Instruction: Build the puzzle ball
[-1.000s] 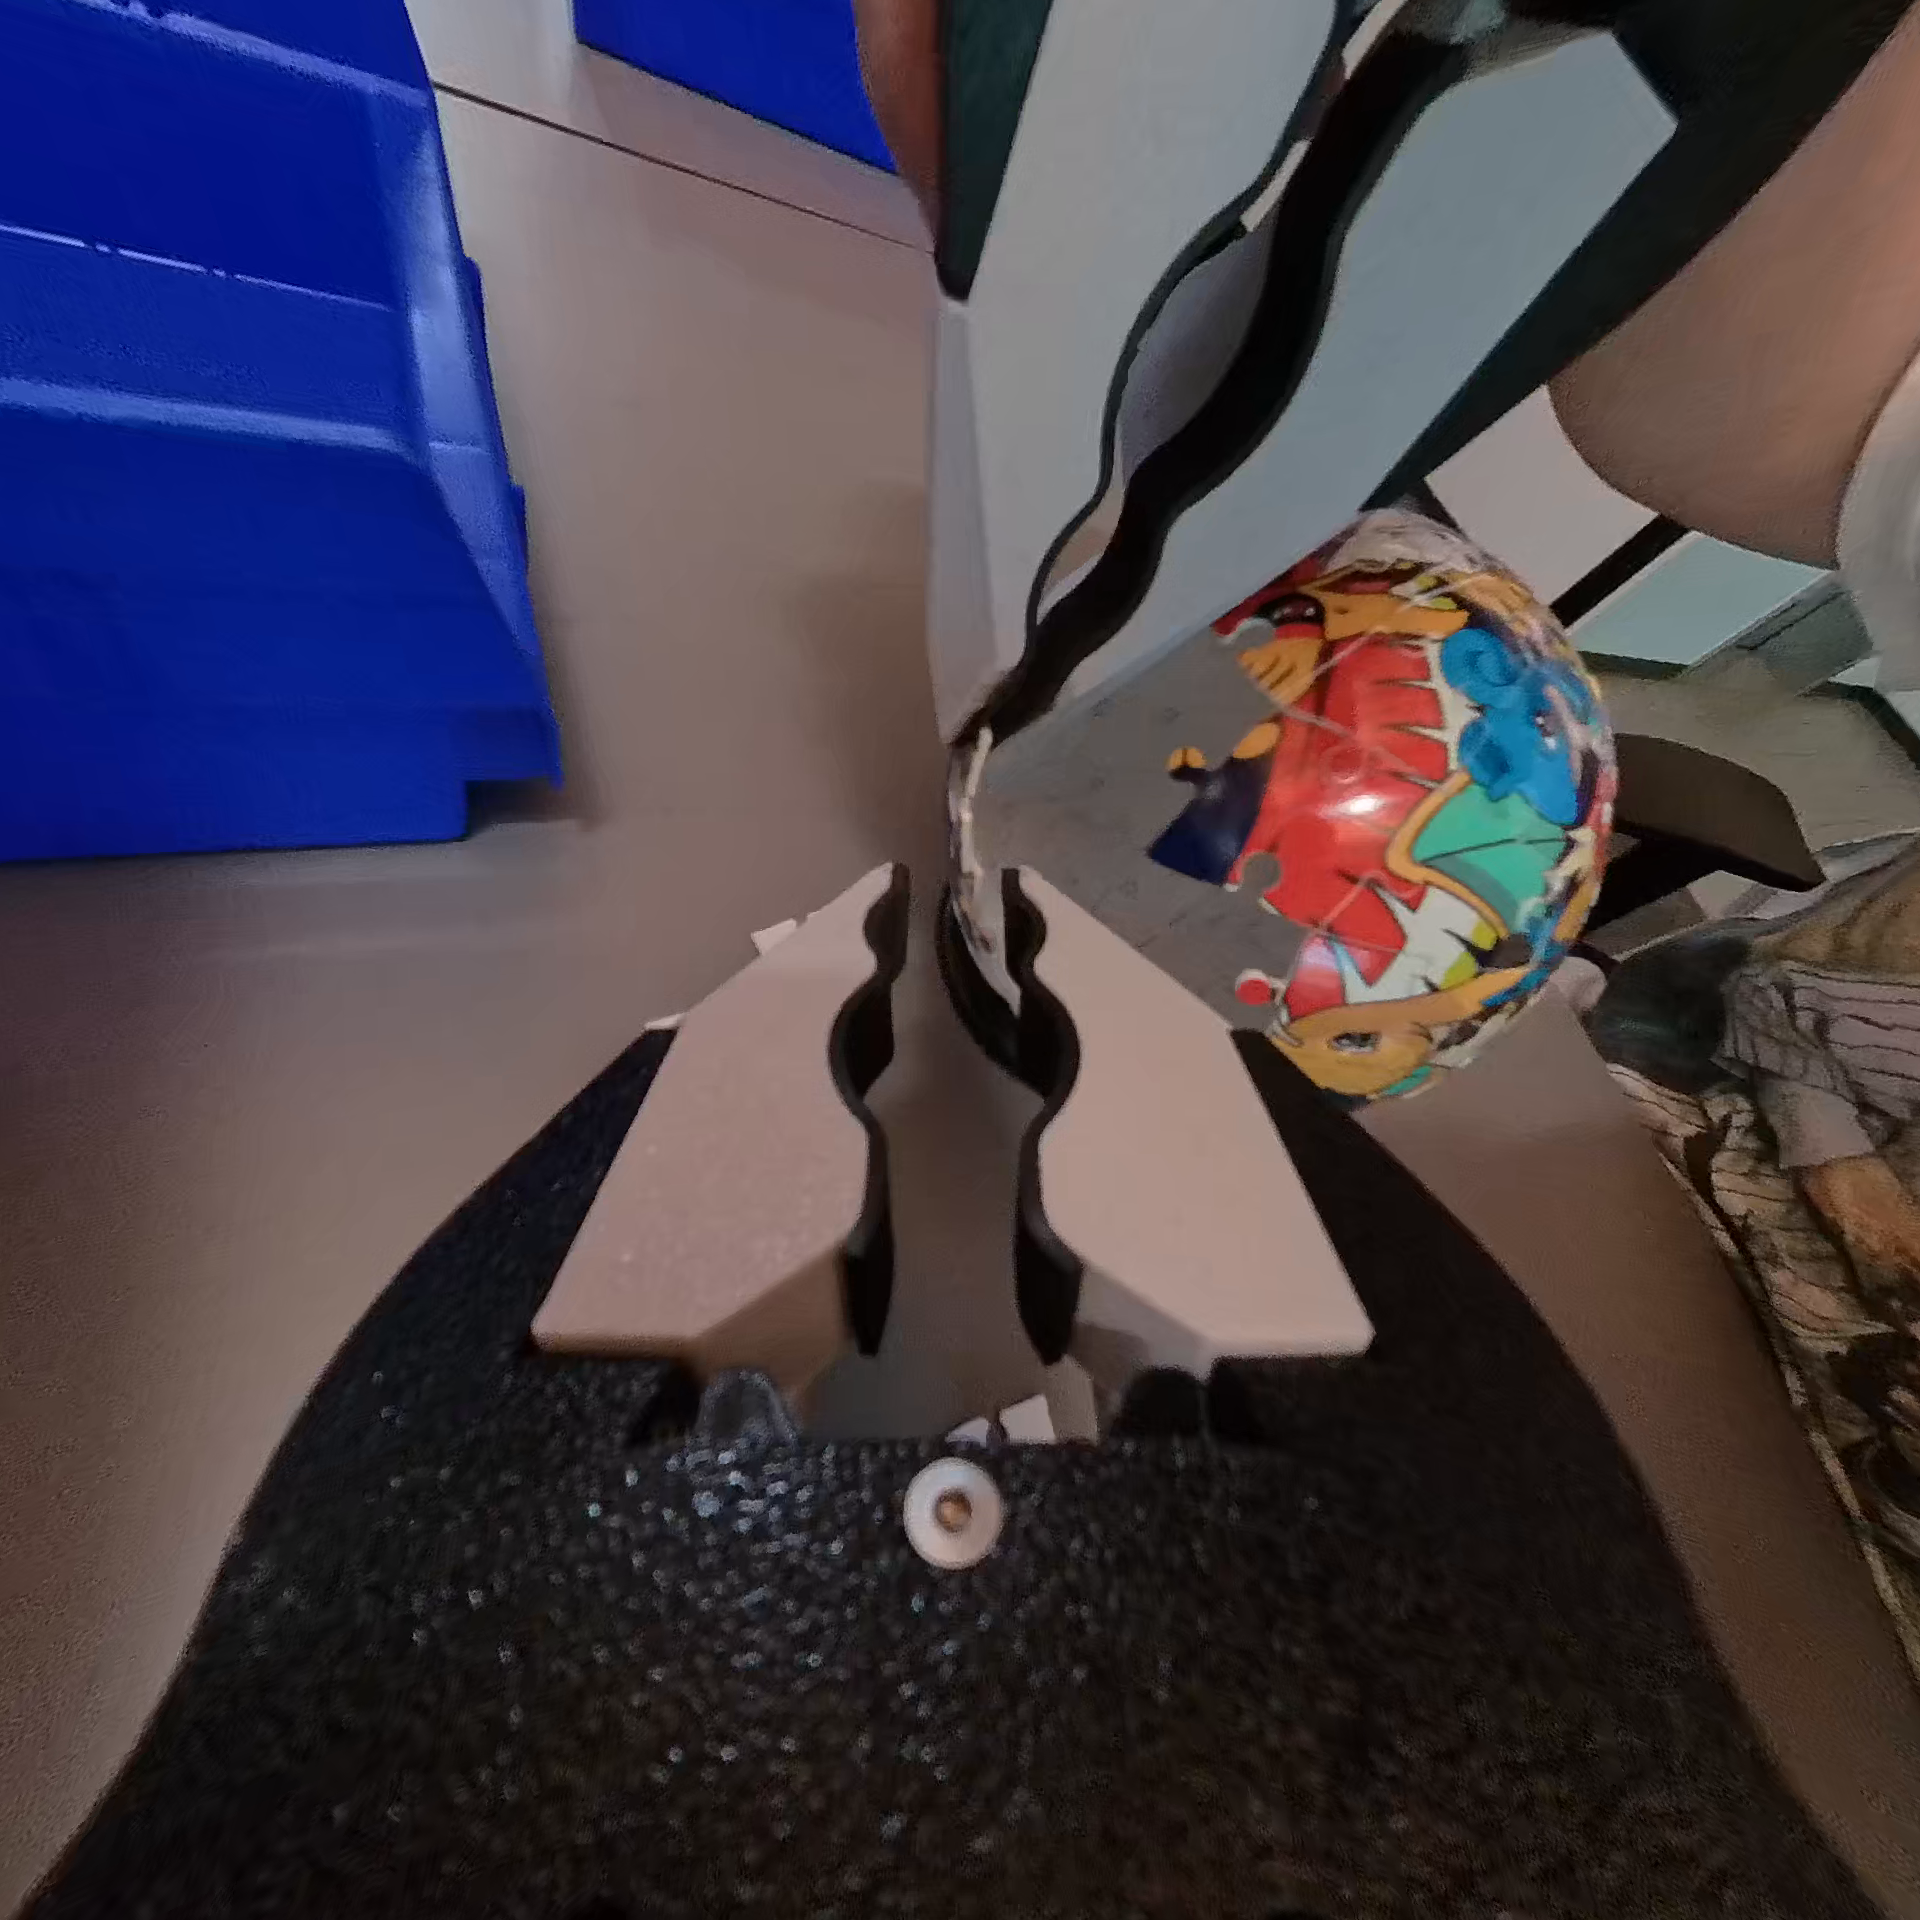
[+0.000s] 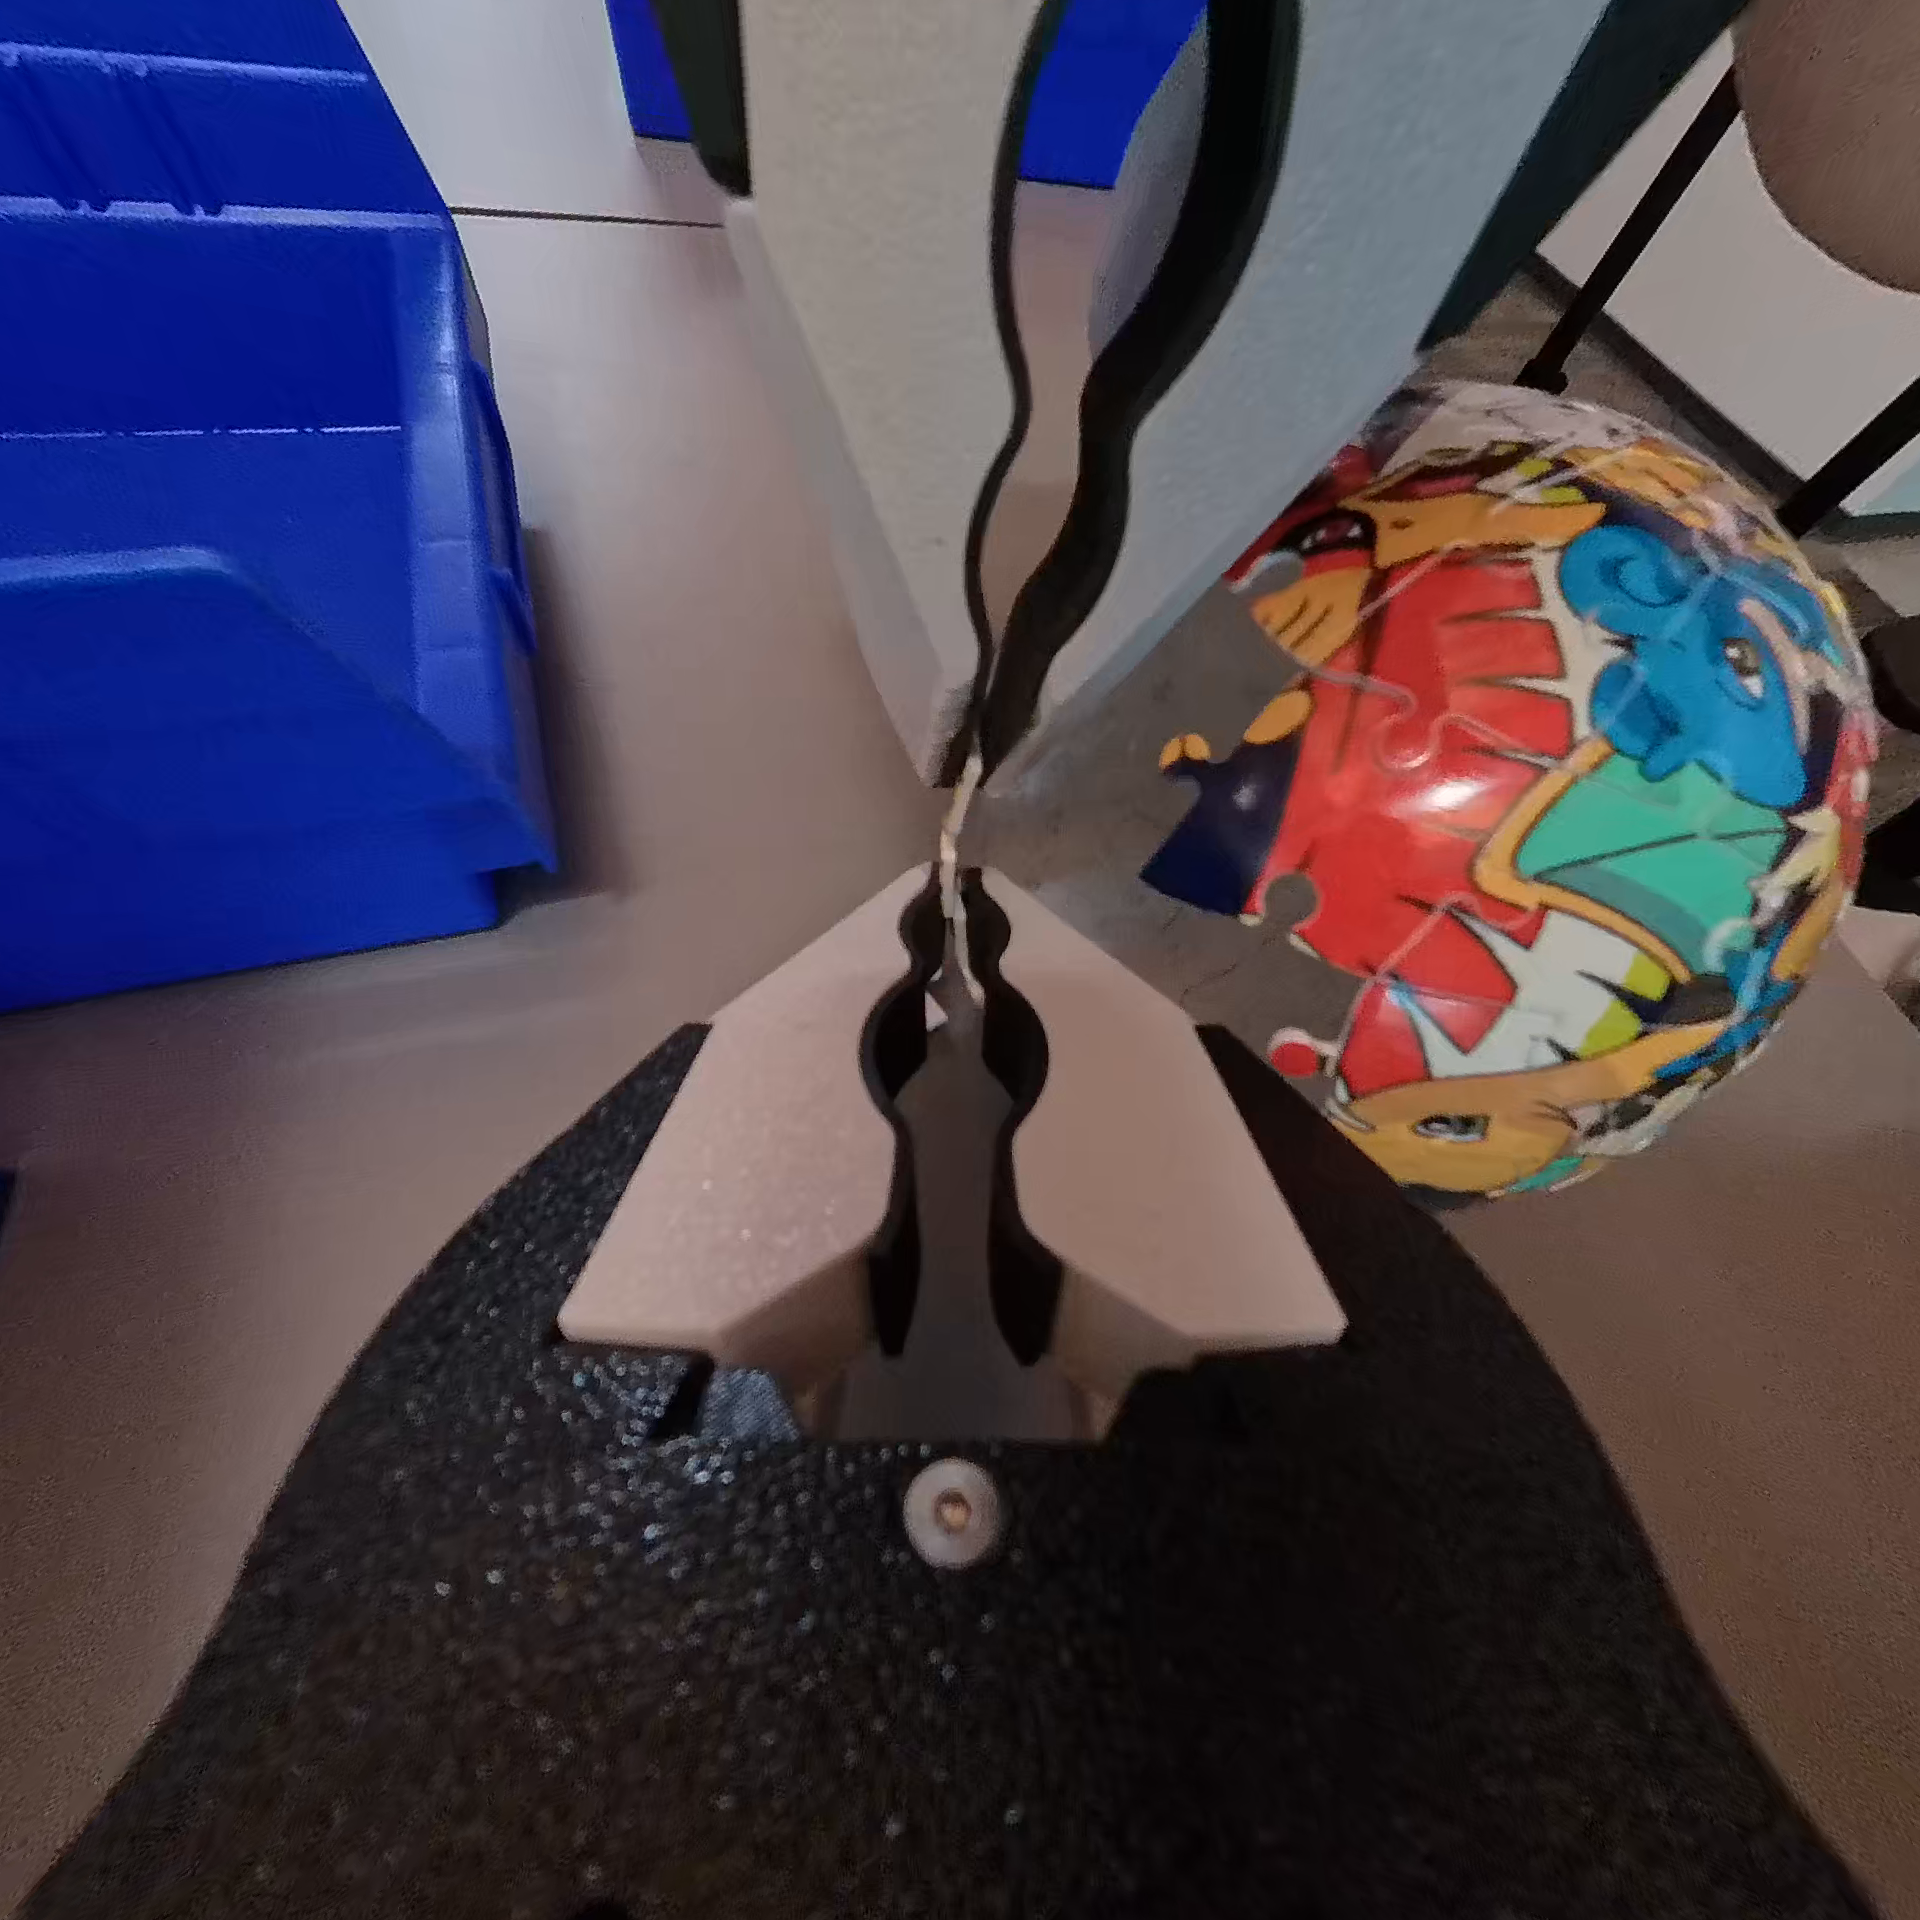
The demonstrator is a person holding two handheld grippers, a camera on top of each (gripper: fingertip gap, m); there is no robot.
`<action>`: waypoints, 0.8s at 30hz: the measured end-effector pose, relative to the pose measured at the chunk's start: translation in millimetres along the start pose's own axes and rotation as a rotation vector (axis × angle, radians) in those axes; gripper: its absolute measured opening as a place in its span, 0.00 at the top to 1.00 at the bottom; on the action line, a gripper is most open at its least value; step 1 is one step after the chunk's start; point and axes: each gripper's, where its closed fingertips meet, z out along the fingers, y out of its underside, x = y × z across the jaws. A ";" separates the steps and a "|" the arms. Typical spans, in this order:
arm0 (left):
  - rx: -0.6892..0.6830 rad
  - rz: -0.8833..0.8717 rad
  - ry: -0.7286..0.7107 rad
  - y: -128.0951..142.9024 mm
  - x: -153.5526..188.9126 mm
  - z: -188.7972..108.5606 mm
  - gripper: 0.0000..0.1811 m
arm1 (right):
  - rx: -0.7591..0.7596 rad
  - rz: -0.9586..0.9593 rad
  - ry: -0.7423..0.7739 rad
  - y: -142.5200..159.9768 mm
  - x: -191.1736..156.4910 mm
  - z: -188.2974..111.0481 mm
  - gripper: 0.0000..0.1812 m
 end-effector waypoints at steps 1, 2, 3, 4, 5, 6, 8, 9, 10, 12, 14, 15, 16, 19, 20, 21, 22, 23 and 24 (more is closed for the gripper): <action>0.006 -0.003 0.002 -0.6 -0.1 0.1 1.00 | -0.003 -0.019 0.005 0.2 -0.1 -0.2 1.00; 0.012 -0.005 0.003 -1.3 -0.2 0.1 1.00 | -0.006 -0.035 0.010 0.1 -0.3 -0.7 1.00; 0.016 -0.014 0.006 -1.7 -0.2 0.2 1.00 | -0.010 -0.053 0.015 0.2 -0.2 -1.2 1.00; 0.018 -0.027 0.011 -1.8 -0.2 0.3 1.00 | -0.014 -0.071 0.020 0.5 -0.2 -1.6 1.00; 0.020 -0.036 0.018 -1.9 0.0 0.3 1.00 | -0.019 -0.085 0.024 0.9 0.0 -1.6 1.00; 0.023 -0.038 0.022 -1.9 0.2 0.1 1.00 | -0.022 -0.098 0.027 1.2 0.3 -1.7 1.00; 0.029 -0.038 0.025 -2.4 0.2 0.0 1.00 | -0.021 -0.101 0.026 1.0 0.3 -1.5 1.00; 0.033 -0.043 0.021 -3.1 -0.6 0.2 0.98 | -0.021 -0.097 0.026 1.0 0.4 -1.5 1.00; 0.044 -0.049 0.011 -4.4 -2.4 0.3 0.96 | -0.020 -0.098 0.027 1.2 0.6 -1.4 1.00; 0.068 -0.060 0.015 -7.0 -2.8 0.3 0.95 | -0.014 -0.100 0.032 0.5 0.7 -1.3 1.00; 0.084 -0.049 0.030 -8.6 -0.5 0.2 0.99 | -0.008 -0.095 0.038 -0.3 0.8 -1.0 1.00; 0.087 -0.038 0.028 -8.9 -0.1 0.3 0.99 | -0.007 -0.093 0.040 -0.2 0.9 -1.0 1.00; 0.088 -0.030 0.023 -9.1 -0.3 0.4 0.99 | -0.004 -0.093 0.039 -0.4 0.7 -1.2 1.00; 0.090 -0.026 0.019 -9.0 -1.1 0.3 0.99 | 0.004 -0.078 0.031 -0.6 0.5 -1.1 1.00; 0.089 -0.022 0.016 -8.9 -0.9 0.6 1.00 | 0.008 -0.068 0.025 -0.6 0.2 -1.0 1.00; 0.085 -0.009 0.008 -8.7 -0.8 0.9 1.00 | 0.011 -0.053 0.018 -0.2 0.2 -0.9 1.00; 0.078 0.006 -0.001 -8.6 -0.6 1.1 1.00 | 0.011 -0.034 0.009 0.4 0.0 -0.8 1.00; 0.072 0.013 -0.007 -8.5 -0.6 1.2 1.00 | 0.010 -0.013 0.001 1.2 0.1 -0.7 1.00; 0.070 0.010 -0.009 -8.6 -0.6 1.1 1.00 | 0.012 0.010 0.007 1.7 2.2 -0.9 0.97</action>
